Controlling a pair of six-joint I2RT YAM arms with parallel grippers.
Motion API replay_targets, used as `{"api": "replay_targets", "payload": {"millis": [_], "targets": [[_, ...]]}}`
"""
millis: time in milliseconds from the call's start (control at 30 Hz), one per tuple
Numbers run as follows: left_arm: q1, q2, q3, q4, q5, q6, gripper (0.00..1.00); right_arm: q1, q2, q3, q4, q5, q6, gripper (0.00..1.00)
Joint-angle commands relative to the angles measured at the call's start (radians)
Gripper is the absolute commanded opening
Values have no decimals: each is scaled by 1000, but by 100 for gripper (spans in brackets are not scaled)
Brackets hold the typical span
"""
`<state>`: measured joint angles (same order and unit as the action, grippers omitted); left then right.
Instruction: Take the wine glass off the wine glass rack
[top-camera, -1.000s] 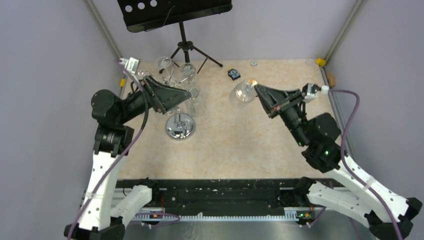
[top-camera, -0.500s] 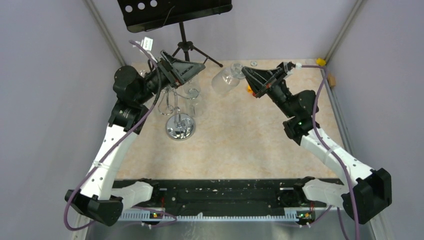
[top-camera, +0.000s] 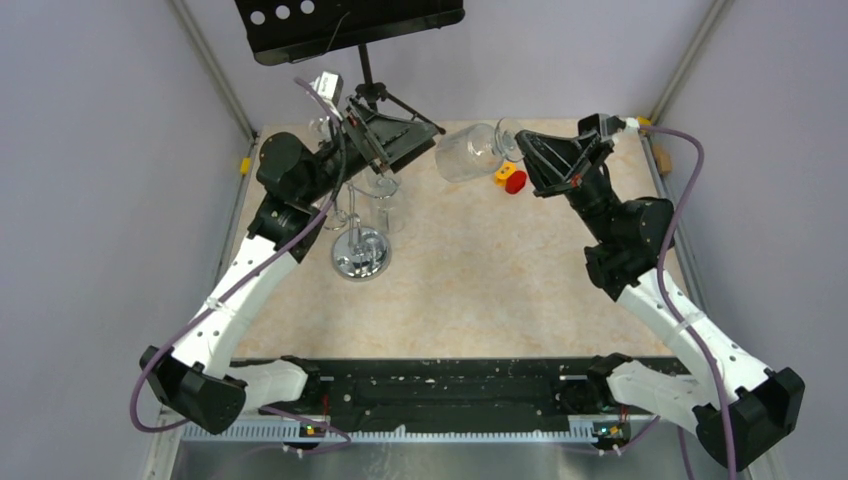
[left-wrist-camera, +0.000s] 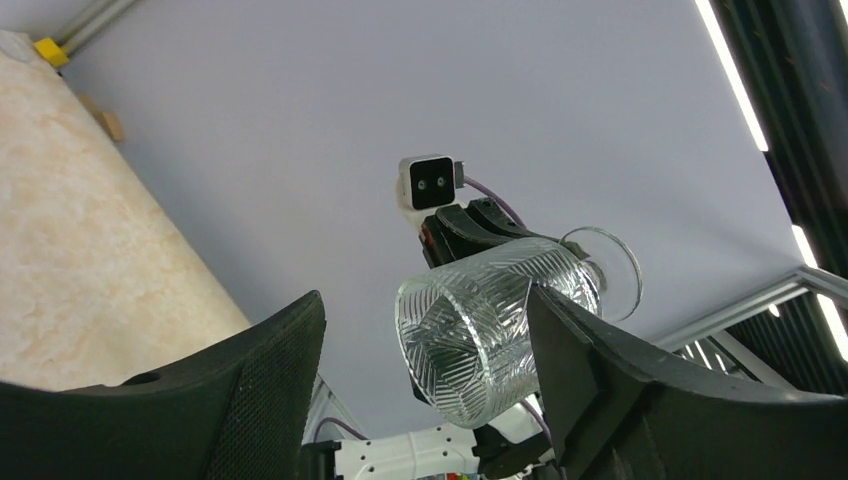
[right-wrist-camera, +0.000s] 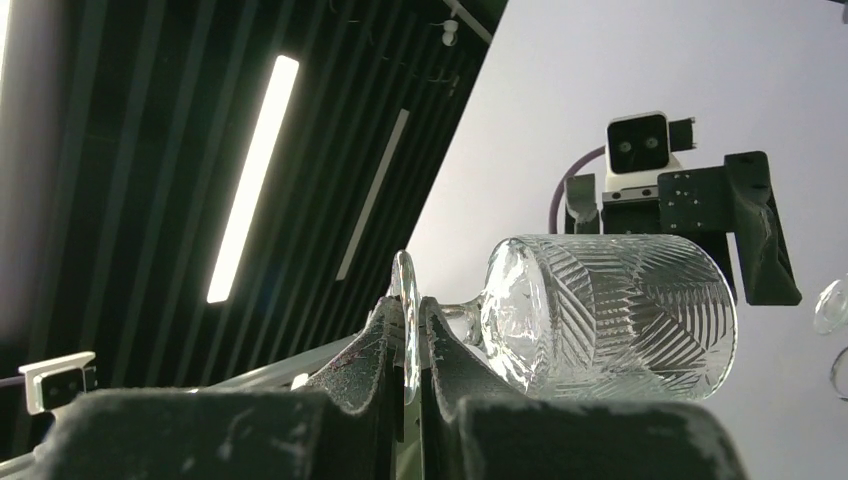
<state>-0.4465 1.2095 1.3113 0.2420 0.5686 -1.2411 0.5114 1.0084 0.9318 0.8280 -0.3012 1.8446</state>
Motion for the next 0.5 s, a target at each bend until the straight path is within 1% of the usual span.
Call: {"api": "replay_targets", "payload": {"millis": [0, 67, 167, 333, 367, 467], "targets": [[-22, -49, -17, 146, 36, -116, 76, -10, -40, 56, 120, 31, 24, 0], [-48, -62, -34, 164, 33, -141, 75, -10, -33, 65, 116, 30, 25, 0], [-75, -66, -54, 241, 47, -201, 75, -10, -16, 78, 124, 22, 28, 0], [-109, -50, -44, 314, 73, -269, 74, -10, 2, 67, 148, 22, 42, 0], [-113, -46, -43, 331, 77, -285, 73, -9, 2, 61, 150, 24, 48, 0], [-124, -35, -41, 382, 88, -318, 63, -9, 3, 38, 164, 33, 57, 0]]}}
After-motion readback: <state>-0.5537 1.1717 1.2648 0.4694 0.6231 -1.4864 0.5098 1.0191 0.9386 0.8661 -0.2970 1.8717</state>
